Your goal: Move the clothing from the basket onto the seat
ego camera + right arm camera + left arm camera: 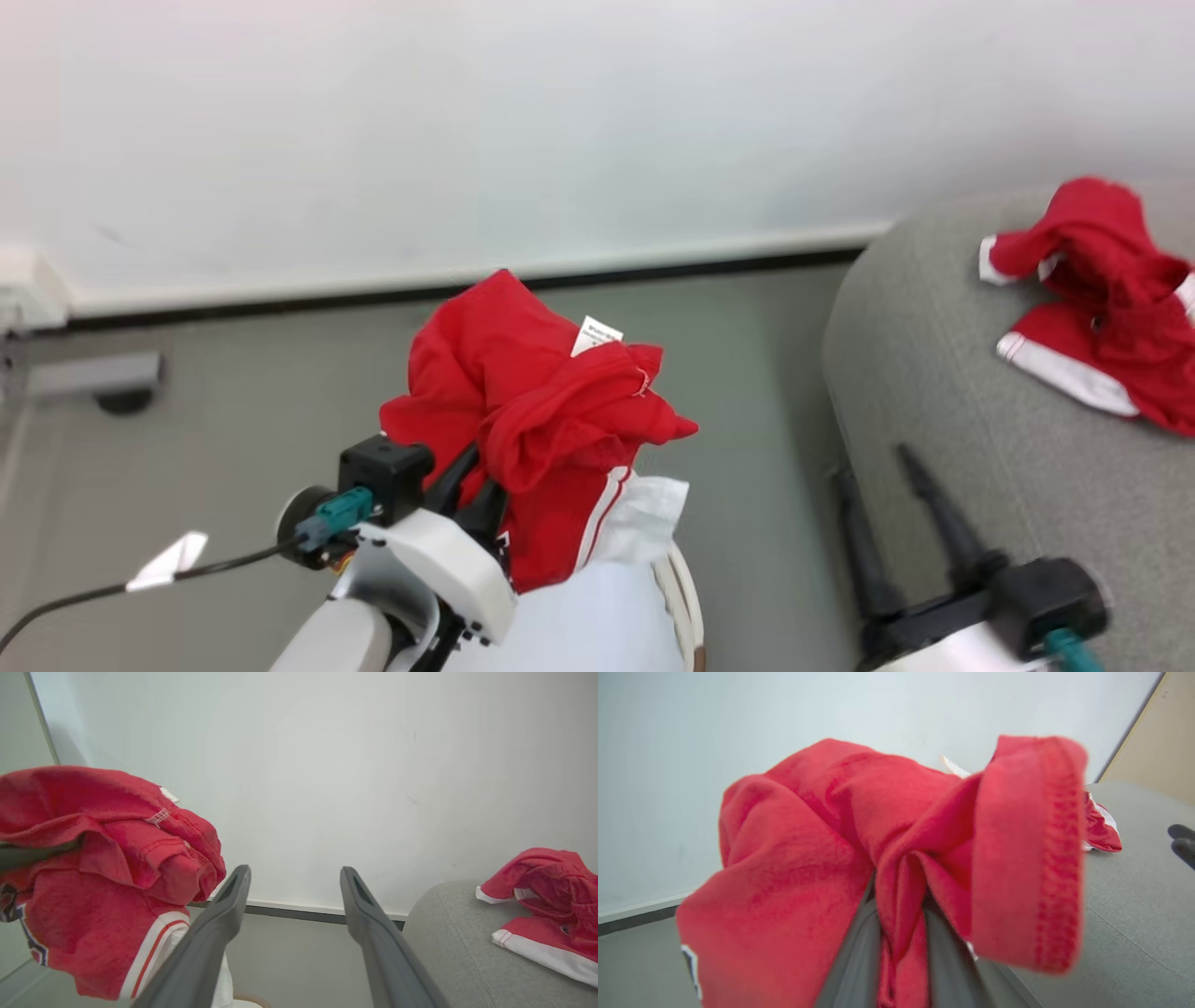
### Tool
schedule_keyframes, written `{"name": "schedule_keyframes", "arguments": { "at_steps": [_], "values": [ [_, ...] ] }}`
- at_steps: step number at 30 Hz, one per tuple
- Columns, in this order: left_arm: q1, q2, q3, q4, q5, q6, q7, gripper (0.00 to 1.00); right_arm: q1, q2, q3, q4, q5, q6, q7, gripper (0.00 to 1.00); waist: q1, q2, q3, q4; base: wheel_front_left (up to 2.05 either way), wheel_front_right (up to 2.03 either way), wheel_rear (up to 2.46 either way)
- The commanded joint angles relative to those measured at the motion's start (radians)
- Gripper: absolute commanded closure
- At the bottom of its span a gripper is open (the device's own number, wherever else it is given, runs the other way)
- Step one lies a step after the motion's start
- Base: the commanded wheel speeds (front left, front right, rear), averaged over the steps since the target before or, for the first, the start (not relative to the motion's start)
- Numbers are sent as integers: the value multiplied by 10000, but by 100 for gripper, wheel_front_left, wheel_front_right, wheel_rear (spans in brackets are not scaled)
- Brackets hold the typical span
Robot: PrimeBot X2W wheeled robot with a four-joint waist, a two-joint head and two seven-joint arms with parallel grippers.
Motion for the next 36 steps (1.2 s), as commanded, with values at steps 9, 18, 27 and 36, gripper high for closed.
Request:
{"name": "schedule_keyframes", "arguments": {
  "at_steps": [9, 18, 27, 36],
  "values": [
    [928, 551, 92, -2346, -137, 538, 1087, 100, -554, -1240, 2776, -195, -297, -23, -15, 0, 4, 0, -972, -125, 0, 0, 0],
    [1157, 616, -119, -3009, -145, 622, 1454, 100, -2050, -2170, 4485, -424, 111, -23, 228, 0, 4, 0, -1028, -188, 0, 0, 0],
    [1004, 412, -674, -3054, -218, 333, 1611, 100, -4057, -1997, 6343, 1003, 234, -23, 540, 0, 4, 0, -962, -68, 0, 0, 0],
    [930, 70, -1257, -2678, -563, -74, 1598, 100, -4983, -807, 7174, 3106, 1438, -23, 52, 100, 4, 0, -958, 287, 0, 0, 0]
  ]
}}
